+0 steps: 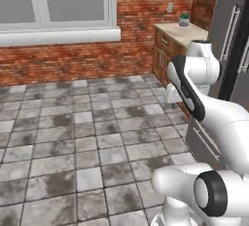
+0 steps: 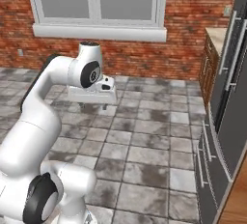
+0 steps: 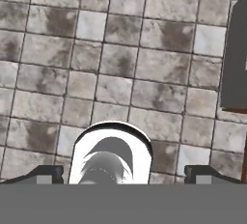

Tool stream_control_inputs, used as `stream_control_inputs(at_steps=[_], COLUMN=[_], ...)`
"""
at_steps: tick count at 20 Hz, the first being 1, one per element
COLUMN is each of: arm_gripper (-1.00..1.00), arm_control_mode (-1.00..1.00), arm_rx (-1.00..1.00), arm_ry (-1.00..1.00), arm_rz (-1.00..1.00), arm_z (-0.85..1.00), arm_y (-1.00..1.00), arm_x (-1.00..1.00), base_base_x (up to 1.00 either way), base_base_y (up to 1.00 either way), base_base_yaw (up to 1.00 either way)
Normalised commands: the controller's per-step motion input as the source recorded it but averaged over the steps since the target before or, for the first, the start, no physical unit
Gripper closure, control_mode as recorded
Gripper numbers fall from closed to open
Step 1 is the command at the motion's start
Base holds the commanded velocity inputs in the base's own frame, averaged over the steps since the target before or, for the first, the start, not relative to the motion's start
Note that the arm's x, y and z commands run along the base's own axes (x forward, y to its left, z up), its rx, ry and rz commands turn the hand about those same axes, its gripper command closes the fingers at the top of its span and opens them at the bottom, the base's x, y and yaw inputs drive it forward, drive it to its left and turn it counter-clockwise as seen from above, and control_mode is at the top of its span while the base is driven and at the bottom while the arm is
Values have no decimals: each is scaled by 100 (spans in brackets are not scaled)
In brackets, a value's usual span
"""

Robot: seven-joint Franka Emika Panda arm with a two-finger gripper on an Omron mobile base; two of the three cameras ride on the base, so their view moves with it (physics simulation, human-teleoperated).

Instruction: Place the large bottle from the dining counter next to the other large bottle outside the sink, and place the small bottle from the dining counter next to the other small bottle inside the sink.

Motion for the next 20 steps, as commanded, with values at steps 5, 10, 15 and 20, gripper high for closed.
stream_control_inputs(at_steps=[5, 10, 15, 20], arm_gripper=[-100, -100, -100, -100], arm_control_mode=[100, 100, 100, 100], arm_rx=[0, 0, 0, 0], arm_ry=[0, 0, 0, 0], arm_rz=[0, 0, 0, 0], arm_z=[0, 0, 0, 0], arm_y=[0, 0, 0, 0], arm_x=[0, 0, 0, 0], base_base_x=[67, 100, 100, 100], base_base_y=[0, 7, 21, 30], base_base_yaw=[59, 17, 1, 11])
